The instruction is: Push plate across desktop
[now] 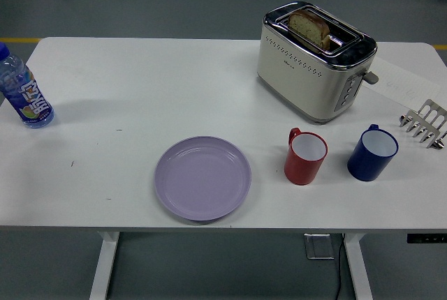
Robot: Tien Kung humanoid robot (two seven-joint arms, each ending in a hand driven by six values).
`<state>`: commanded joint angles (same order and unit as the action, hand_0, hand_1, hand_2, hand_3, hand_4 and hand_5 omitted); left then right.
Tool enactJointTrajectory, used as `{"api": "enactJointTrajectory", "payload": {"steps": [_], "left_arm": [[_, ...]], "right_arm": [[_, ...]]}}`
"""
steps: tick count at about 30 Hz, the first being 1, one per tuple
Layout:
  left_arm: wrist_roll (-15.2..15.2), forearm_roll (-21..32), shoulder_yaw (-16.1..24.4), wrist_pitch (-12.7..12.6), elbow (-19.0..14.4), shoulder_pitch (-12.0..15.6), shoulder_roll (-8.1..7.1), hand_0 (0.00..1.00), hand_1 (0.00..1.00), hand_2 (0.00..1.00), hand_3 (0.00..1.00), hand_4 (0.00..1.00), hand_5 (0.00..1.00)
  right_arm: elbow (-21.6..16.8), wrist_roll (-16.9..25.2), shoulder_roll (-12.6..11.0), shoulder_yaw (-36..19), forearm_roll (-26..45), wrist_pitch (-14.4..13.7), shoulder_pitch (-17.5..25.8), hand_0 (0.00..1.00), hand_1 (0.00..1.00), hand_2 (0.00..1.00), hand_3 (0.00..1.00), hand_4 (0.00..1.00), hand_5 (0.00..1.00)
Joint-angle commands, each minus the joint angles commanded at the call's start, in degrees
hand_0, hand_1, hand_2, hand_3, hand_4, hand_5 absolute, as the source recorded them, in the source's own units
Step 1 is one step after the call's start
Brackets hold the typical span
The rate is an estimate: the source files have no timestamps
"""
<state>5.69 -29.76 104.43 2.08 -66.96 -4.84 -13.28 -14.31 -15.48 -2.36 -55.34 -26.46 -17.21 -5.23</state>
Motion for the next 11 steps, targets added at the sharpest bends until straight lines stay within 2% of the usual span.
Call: {"api": "enactJointTrajectory", "payload": {"steps": [11], "left_arm": [[0.02,-0.05,0.30,-0.01,0.03,-0.47,0.06,0.740,0.729,0.689,0.661,0.608,0.998]], "right_arm": [[-0.02,0.02,-0.07,0.10,0.02,0.10,-0.50,0.580,0.520,0.611,0.588,0.250,0.557]]}}
